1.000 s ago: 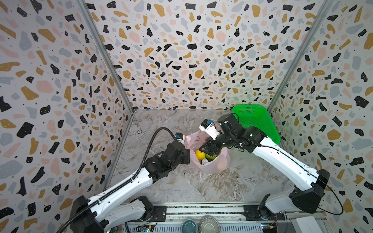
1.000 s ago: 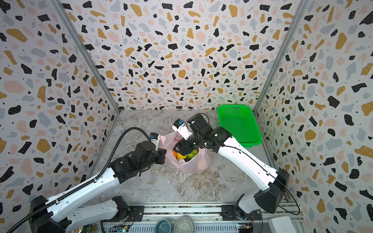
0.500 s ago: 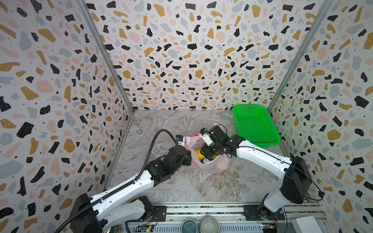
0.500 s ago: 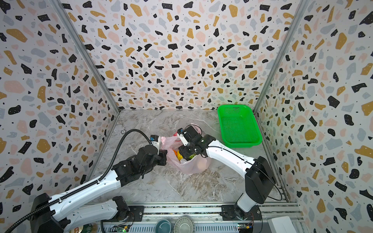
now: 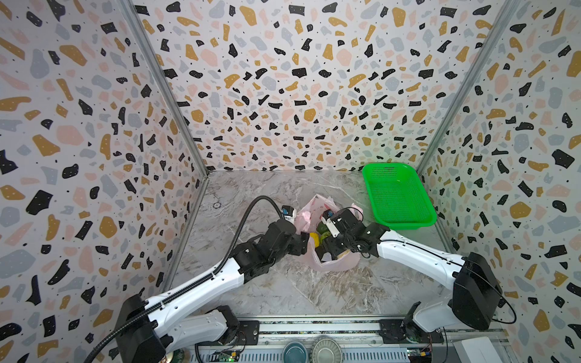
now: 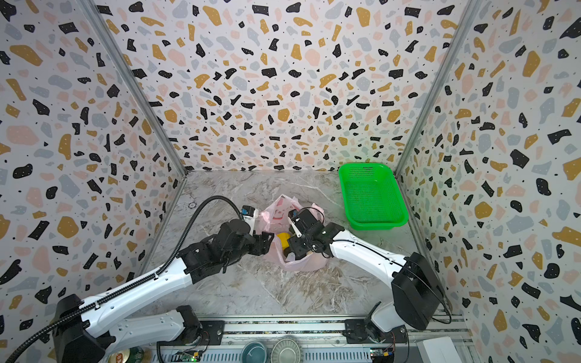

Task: Untie the knot of the plastic bag and take out the fruit
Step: 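Lower the right gripper into the open bag while the left gripper holds the rim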

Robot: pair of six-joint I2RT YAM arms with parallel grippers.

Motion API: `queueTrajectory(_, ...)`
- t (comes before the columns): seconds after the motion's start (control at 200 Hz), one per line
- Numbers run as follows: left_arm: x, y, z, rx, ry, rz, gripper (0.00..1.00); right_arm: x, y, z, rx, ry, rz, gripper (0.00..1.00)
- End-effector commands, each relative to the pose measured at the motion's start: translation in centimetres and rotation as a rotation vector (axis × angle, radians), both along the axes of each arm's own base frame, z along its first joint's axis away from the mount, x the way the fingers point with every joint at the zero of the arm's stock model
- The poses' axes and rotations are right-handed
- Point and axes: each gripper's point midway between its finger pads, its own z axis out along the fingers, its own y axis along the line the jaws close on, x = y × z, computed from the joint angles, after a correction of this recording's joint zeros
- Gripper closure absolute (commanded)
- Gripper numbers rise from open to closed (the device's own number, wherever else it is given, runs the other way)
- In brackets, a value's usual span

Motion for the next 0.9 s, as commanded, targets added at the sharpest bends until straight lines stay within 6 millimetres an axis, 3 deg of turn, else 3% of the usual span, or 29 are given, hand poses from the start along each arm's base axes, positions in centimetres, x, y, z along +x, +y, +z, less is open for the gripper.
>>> queueTrajectory(0.0,0.4,-1.1,2.9,0.036,-0.044,-0.063,0.01,0.1,0.5,1.9,0.049,-0.045,-0.009,0.31)
queueTrajectory(0.11,1.1,-2.0,3.8,0.061,-0.026,-0.079,0.01,-0.3,0.7,1.6,0.049,-0.038,0.001,0.30)
queueTrajectory(0.21,1.8,-2.3,3.0,0.118,0.008,-0.059,0.00,-0.7,0.8,1.5,0.055,-0.037,0.004,0.30)
queueTrajectory(0.44,2.7,0.2,-1.5,0.311,0.107,0.006,0.01,-1.1,0.5,1.7,0.067,-0.045,-0.004,0.30)
queueTrajectory(0.611,3.7,3.1,-2.1,0.391,0.076,0.102,0.00,-1.3,0.3,1.9,0.079,-0.051,-0.013,0.30)
queueTrajectory(0.706,4.4,3.9,-2.3,0.387,0.057,0.140,0.12,-1.5,0.2,1.7,0.078,-0.045,-0.014,0.30)
queueTrajectory(0.766,4.7,4.6,-2.7,0.406,0.064,0.159,0.29,-1.6,0.3,1.5,0.078,-0.042,-0.014,0.30)
queueTrajectory(0.896,4.9,5.7,-3.5,0.434,0.072,0.173,0.54,-1.9,0.2,1.3,0.073,-0.036,-0.018,0.30)
